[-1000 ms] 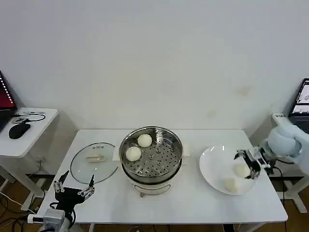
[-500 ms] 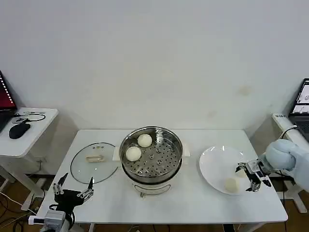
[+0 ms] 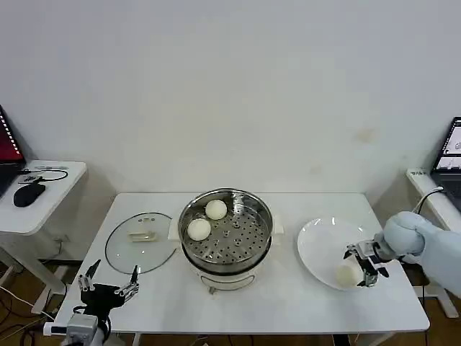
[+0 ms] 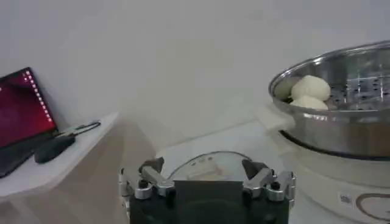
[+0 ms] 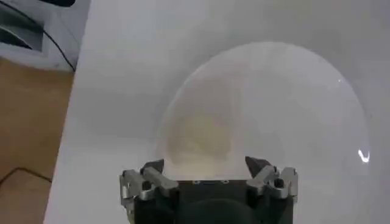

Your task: Take steamed baozi put them in steamer then cover it.

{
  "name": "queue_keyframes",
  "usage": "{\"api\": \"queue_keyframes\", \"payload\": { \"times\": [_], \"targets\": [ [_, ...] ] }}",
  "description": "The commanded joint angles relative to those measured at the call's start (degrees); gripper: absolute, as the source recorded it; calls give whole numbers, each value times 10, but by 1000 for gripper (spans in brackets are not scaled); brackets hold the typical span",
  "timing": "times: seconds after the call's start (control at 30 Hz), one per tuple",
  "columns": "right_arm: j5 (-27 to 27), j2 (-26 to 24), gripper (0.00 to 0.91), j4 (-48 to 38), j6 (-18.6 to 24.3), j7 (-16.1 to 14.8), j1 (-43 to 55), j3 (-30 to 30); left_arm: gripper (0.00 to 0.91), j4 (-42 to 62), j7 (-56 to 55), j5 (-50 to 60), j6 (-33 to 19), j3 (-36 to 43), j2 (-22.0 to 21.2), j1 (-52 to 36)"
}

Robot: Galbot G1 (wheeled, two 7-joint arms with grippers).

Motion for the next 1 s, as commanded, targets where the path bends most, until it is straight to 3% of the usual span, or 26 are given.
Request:
{"api": "queue_keyframes", "payload": {
  "times": [0.03, 0.17, 0.4, 0.7, 0.93, 1.0],
  "targets": [
    [10, 11, 796, -12, -12, 0, -5, -7, 907, 0, 0, 0, 0, 0, 0, 0],
    [15, 11, 665, -9, -18, -2, -3, -10, 907, 0, 0, 1, 0, 2, -2, -1],
    [25, 7, 554, -3, -26, -7, 10, -20, 907, -1, -2, 5, 0, 5, -4, -5],
    [38, 8, 534, -7, -23, -18, 54, -29, 907, 0, -3, 5, 0, 6, -5, -7],
    [76, 19, 534, -16, -16, -22, 170, -26, 907, 0, -3, -4, 0, -2, 4, -4],
    [93, 30, 534, -10, -15, -21, 225, -49, 907, 2, -3, -4, -1, -2, 2, -2]
  ]
}}
